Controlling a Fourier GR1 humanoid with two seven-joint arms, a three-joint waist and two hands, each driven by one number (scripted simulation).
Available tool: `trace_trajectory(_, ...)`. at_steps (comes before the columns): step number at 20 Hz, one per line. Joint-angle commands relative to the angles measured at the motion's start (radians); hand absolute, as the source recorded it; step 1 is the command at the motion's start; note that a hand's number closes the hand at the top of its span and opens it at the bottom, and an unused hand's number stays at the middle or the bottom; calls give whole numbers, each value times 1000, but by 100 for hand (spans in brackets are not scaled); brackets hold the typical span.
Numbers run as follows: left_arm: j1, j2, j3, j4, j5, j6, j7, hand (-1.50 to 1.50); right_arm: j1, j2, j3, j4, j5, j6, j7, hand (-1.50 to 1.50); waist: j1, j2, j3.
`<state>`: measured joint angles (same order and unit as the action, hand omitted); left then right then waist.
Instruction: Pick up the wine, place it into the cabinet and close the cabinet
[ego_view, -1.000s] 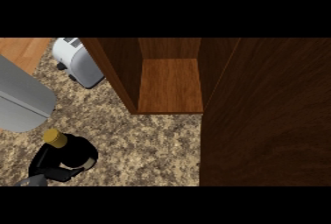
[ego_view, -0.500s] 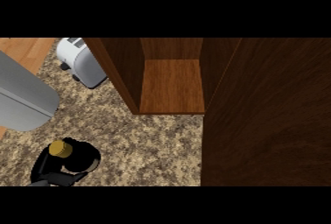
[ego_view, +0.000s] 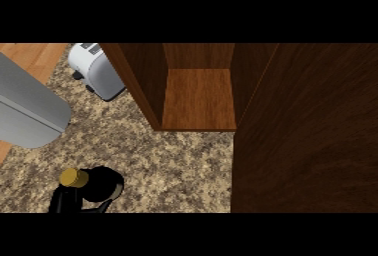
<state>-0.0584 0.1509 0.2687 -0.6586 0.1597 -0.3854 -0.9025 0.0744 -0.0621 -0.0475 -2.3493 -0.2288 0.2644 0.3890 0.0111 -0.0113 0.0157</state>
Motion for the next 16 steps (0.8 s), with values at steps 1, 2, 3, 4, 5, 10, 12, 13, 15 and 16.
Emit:
trace_trajectory(1, 77, -66, -69, -69, 2, -122, -26, 150, 1, 16, 18, 6, 32, -11, -10, -150, -2, 8, -15)
trace_trajectory(2, 109, -100, -94, -108, 2, -120, -18, 150, 49, 1, -26, 12, -17, 27, -48, -150, -5, 6, -13)
trace_trajectory(3, 129, -107, -110, -181, 13, -108, 33, 150, 15, 2, -11, 3, -9, 9, -18, -150, 0, 6, -13)
trace_trajectory(4, 169, -111, -125, -241, 13, -104, 21, 150, -2, -17, -44, 18, -35, 14, -14, -150, 1, 7, -14)
trace_trajectory(5, 159, -109, -126, -310, 36, -94, 66, 150, 11, 6, -6, 24, -1, 18, -40, -150, 0, 7, -14)
trace_trajectory(10, 269, -149, -238, -553, 80, -23, 214, 150, -108, -42, -79, 49, -99, -16, 55, -150, -2, 9, -15)
trace_trajectory(12, 280, -150, -271, -733, 130, 43, 357, 150, -5, 4, -5, 37, -11, 10, -19, -150, -3, 7, -13)
trace_trajectory(13, 350, -150, -305, -775, 140, 45, 337, 150, 16, -4, -32, 66, -28, 35, -55, -150, -5, 9, -14)
trace_trajectory(15, 437, -150, -410, -873, 151, 101, 339, 150, 60, 4, -14, 22, -15, 41, -58, -150, -6, 8, -14)
trace_trajectory(16, 382, -150, -352, -899, 167, 94, 429, 150, 15, 14, 10, 8, 1, 7, -17, -150, -8, 10, -15)
